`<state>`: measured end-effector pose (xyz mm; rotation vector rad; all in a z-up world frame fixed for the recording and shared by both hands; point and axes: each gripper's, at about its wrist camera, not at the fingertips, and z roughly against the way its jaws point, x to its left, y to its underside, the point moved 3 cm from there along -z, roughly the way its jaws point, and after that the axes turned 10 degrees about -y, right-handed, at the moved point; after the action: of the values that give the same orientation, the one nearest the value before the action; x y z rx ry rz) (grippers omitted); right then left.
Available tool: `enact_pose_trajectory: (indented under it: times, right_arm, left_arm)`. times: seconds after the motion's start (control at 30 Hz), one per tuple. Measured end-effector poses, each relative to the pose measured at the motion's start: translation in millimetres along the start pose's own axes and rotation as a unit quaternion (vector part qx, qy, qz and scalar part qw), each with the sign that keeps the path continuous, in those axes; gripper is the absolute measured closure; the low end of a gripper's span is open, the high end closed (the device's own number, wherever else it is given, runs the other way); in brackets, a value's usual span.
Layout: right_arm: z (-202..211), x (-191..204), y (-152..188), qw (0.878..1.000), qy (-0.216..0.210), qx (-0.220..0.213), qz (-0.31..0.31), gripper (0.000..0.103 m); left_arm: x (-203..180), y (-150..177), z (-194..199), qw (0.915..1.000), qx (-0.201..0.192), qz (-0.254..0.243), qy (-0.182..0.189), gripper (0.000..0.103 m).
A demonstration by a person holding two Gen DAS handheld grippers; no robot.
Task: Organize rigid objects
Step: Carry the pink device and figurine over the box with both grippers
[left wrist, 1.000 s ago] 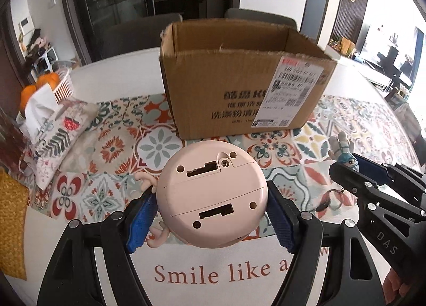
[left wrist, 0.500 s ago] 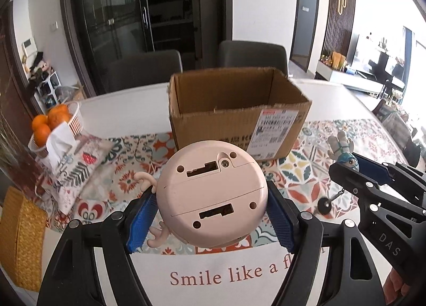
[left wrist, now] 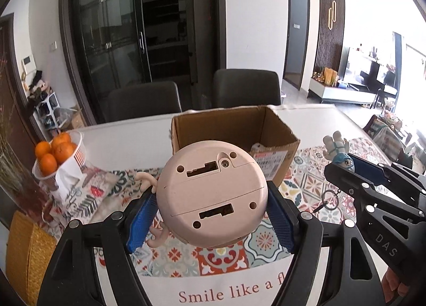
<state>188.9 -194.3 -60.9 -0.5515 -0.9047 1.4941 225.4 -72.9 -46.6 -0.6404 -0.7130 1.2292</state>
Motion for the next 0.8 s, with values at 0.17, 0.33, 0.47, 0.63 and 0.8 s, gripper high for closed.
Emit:
enact_pose_trajectory:
  times: [0.17,0.33,0.47,0.63,0.8]
  right_arm:
    - [4,1,-14,1.000,0.003,-0.016,0.006,0.075]
    - [-2,-3,-31,1.000,0.006,-0.029,0.002,0.075]
    - [-11,-10,-45,0.999,0.006,-0.034,0.000,0.075]
    - [-28,-22,-63,0.999,-0.002,-0.036,-0.008,0.075]
    - [-43,-28,-80,0.999,-0.003,-0.040,-0.004,0.075]
  left_arm:
    - [1,-16,-1,0.9998,-0.017,-0.001,0.004,0.026]
    - [1,-32,-10,0.9996,-0.026,-0.001,0.004,0.026]
    - [-1,-46,-20,0.9994,-0.032,-0.004,0.008,0.026]
    - [-2,-67,-38,0.9993,-0.034,-0.009,0.011,0.026]
    - [-2,-87,-55,0.9992,-0.038,-0.006,0.012,0.026]
